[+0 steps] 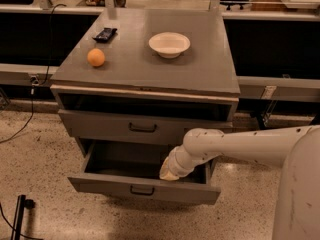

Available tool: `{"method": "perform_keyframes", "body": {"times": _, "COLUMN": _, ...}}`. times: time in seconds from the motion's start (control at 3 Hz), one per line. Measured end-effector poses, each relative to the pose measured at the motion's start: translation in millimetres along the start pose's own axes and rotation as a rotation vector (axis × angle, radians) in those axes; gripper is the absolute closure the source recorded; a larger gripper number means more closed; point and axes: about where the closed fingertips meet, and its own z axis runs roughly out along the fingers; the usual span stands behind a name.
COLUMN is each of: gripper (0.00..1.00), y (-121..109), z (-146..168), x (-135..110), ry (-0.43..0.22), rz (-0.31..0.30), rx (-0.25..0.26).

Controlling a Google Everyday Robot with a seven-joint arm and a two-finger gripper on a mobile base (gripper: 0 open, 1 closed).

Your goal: Open middle drawer

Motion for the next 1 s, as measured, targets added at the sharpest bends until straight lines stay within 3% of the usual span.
{"method": "perform_keyframes", "body": {"times": 0.67, "gripper": 1.00, "y": 7, "z": 25, "x": 11, "ry": -0.084, "rz": 0.021, "rx": -0.044}}
{"method": "perform_keyframes", "body": {"times": 1.0, "gripper": 1.00, "y": -2, "z": 30, "x": 20, "ry": -0.093, "rz": 0.018, "rx": -0.031}}
